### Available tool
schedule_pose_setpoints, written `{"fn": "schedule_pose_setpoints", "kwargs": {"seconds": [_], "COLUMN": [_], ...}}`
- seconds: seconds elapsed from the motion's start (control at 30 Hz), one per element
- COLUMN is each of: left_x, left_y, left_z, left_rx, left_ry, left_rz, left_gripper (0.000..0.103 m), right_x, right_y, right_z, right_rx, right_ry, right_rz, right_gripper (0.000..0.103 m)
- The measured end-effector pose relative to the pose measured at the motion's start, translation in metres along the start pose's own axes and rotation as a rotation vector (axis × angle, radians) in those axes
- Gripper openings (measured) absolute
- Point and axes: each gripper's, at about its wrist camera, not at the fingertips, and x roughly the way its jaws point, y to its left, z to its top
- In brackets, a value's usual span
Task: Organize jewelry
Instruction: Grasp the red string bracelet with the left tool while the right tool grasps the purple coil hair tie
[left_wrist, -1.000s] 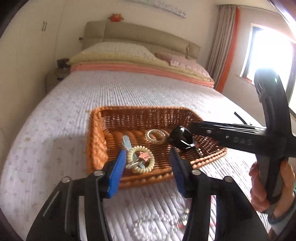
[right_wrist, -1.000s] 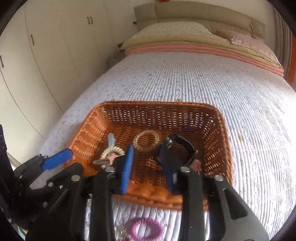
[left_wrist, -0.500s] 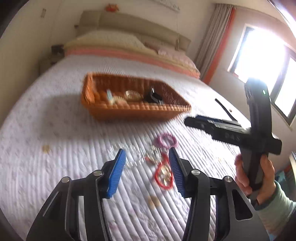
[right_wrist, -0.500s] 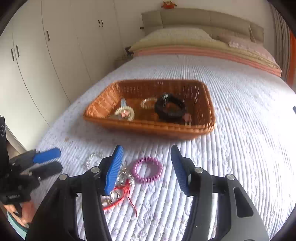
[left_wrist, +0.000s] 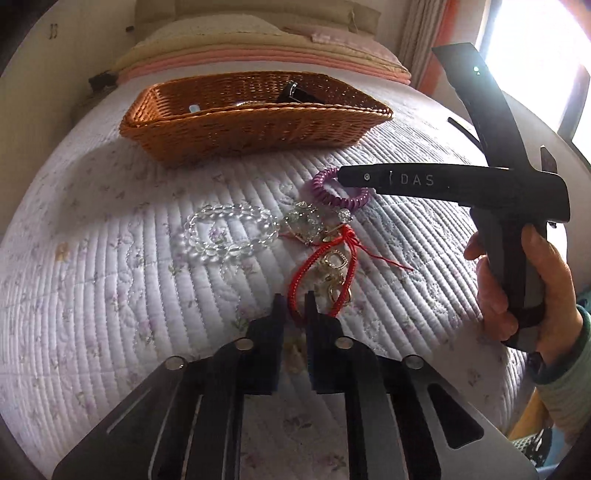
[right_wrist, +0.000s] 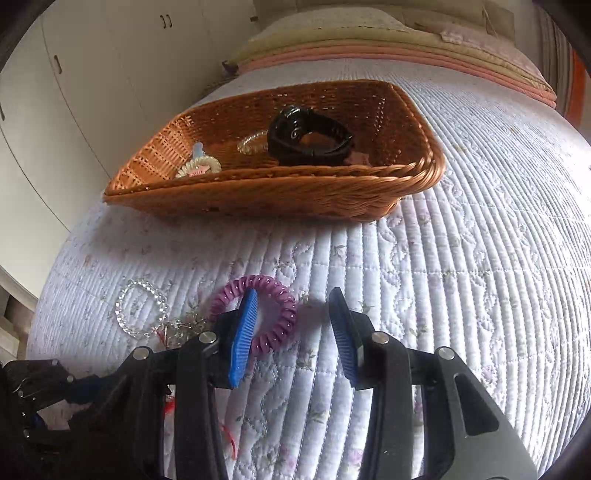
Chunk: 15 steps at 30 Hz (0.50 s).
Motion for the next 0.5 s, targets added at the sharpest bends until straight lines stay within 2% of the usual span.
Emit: {"fn": "schedule_pose_setpoints", "kwargs": {"seconds": [0.27,0.37,0.4,0.5], "left_x": [-0.019,-0.022,-0.024,-0.024], "left_y": [0.020,0.026,0.024,0.018], "left_z": [-0.011,-0.013,-0.015,-0.018], "left_rx": [-0.014,-0.040,-0.039,-0.025], "left_ry": [-0.005,-0.016,-0.018,-0.025], "left_rz": [0.065,0.042,0.040,0.034], "left_gripper": [0.005,0.007,0.016,0.030], "right_x": [-0.001,-0.001,-0.001,-0.002], "right_y": [0.005,0.007,0.008,0.011], "right_z": [-0.005,-0.005,-0.006,-0.006], "right_rx": [-0.024,-0.038,-0.044,-0.063], "right_ry": [-0.010,-0.009,-0.009,-0.008], "right_rz": [-0.029,-0.046,-0.053,-0.071], "right_gripper": [0.037,0.037,0.037,0.037]}}
